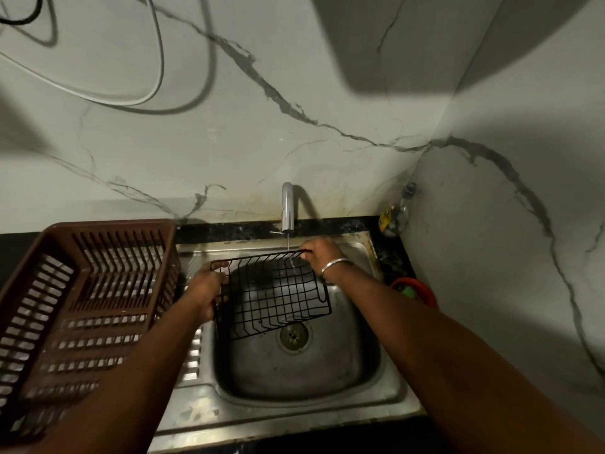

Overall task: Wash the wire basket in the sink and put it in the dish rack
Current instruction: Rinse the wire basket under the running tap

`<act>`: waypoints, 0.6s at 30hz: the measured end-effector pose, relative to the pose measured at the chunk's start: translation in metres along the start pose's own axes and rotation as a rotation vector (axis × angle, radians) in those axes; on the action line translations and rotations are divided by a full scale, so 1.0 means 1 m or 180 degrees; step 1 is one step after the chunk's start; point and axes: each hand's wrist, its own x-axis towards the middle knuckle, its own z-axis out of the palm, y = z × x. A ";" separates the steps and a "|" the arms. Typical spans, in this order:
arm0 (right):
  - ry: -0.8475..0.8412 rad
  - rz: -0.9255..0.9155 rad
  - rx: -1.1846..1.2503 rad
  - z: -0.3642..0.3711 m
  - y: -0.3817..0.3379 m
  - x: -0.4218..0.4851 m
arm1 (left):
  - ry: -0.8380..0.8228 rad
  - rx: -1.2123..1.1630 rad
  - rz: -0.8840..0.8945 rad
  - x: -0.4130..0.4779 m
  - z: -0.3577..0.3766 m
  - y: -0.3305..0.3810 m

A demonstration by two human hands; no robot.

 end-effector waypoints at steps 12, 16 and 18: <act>0.0615 -0.0105 0.0447 -0.012 0.018 -0.031 | -0.0620 0.0798 -0.0031 0.000 0.017 0.000; 0.0551 0.0034 0.0490 -0.004 0.024 -0.034 | -0.0607 0.1052 0.0189 0.005 0.019 0.005; 0.0446 0.0162 0.0497 0.003 0.030 -0.037 | -0.0454 0.1125 0.0443 0.008 0.020 0.004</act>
